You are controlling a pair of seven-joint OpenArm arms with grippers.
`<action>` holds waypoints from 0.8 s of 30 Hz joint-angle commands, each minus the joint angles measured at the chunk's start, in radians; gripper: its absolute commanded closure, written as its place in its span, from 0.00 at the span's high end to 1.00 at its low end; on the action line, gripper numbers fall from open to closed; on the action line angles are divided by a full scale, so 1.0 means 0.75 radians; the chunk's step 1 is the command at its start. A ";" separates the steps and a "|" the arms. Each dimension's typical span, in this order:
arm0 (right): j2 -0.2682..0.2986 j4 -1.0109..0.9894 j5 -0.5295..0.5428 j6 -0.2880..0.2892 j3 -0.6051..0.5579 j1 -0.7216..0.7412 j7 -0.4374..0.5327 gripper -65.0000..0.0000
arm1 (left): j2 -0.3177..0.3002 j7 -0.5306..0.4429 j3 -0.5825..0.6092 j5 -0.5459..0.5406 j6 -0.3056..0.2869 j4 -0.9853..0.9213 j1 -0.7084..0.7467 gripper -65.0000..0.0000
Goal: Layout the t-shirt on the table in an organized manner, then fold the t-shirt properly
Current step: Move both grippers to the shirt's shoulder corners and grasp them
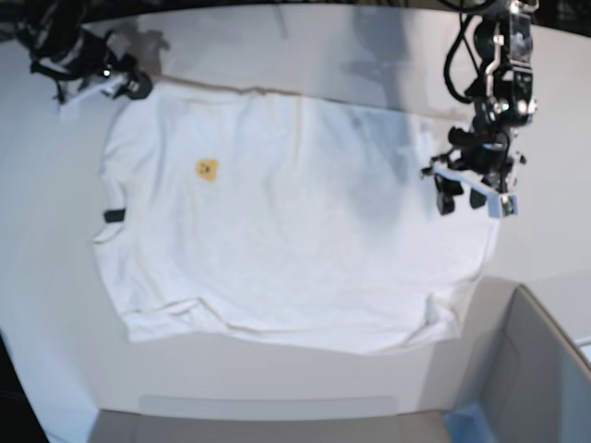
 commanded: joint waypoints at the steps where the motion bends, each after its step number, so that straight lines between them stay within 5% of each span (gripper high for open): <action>1: -0.010 -0.008 -0.006 -0.001 -0.015 0.001 -0.012 0.38 | -0.017 -0.034 -0.010 0.005 -0.004 0.024 -0.008 0.51; 8: -0.043 -0.077 -0.045 -0.001 -0.046 0.015 -0.012 0.38 | 0.001 -0.039 -0.116 0.001 -0.002 0.026 0.084 0.51; 15: -0.029 -0.077 -0.051 -0.001 -0.040 0.033 -0.012 0.38 | 0.161 -0.034 -0.530 -0.005 -0.010 0.020 0.143 0.52; 24: -0.029 -0.077 -0.049 -0.001 -0.044 0.050 -0.012 0.38 | 0.157 0.023 -0.548 0.003 -0.012 -0.250 0.131 0.52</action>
